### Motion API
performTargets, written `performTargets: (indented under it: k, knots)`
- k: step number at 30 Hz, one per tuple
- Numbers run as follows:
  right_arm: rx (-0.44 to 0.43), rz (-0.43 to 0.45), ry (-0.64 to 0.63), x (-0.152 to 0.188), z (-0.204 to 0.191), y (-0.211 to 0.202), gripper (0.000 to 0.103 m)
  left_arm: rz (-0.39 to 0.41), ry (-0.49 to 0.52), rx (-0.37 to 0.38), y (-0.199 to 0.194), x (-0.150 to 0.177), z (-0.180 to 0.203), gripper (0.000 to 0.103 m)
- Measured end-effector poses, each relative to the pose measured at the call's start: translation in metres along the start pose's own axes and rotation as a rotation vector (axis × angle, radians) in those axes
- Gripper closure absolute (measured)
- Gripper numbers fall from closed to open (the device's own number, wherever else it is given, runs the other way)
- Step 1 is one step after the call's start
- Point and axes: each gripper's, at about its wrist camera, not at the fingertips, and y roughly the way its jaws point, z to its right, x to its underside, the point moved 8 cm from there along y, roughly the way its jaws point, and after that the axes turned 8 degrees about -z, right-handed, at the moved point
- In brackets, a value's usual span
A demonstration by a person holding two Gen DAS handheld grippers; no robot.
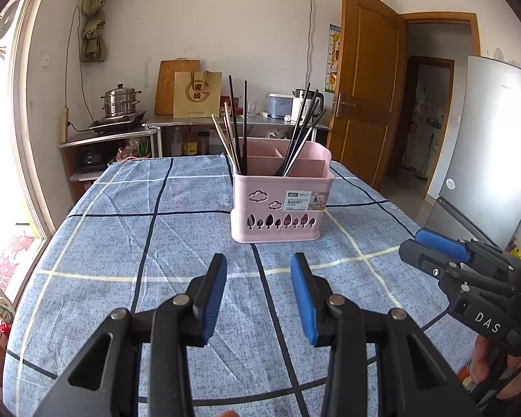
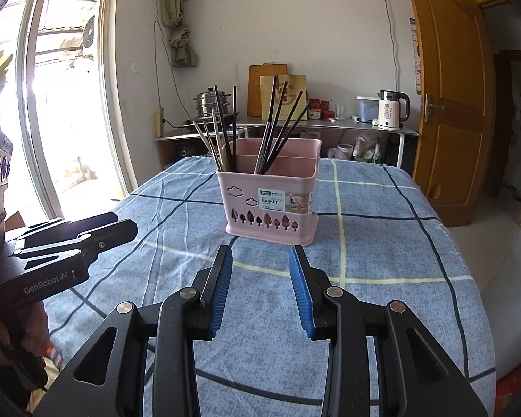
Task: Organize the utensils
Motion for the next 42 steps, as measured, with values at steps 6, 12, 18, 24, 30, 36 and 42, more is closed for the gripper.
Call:
performTargets:
  k: [6, 12, 18, 24, 30, 36, 42]
  knots:
    - [-0.004, -0.003, 0.007, 0.005, 0.001, 0.0, 0.068, -0.016, -0.008, 0.002, 0.004, 0.007, 0.002, 0.063]
    - [-0.006, -0.004, 0.006, 0.006, 0.001, 0.0, 0.068, -0.021, -0.007, -0.005, 0.006, 0.009, 0.002, 0.063]
    - [-0.006, -0.006, 0.003, 0.006, 0.0, 0.0, 0.068, -0.026, -0.008, -0.008, 0.007, 0.011, 0.002, 0.063]
    - [-0.01, -0.014, 0.001, 0.007, -0.001, 0.003, 0.068, -0.029, -0.01, -0.009, 0.009, 0.011, 0.003, 0.063]
    - [-0.01, -0.015, -0.003, 0.007, -0.002, 0.004, 0.068, -0.035, -0.01, -0.011, 0.011, 0.012, 0.003, 0.063]
    - [-0.006, -0.013, -0.005, 0.008, -0.002, 0.003, 0.068, -0.035, -0.012, -0.017, 0.011, 0.012, 0.003, 0.063]
    - [-0.005, -0.012, -0.005, 0.007, -0.003, 0.002, 0.068, -0.034, -0.012, -0.027, 0.011, 0.013, 0.003, 0.063]
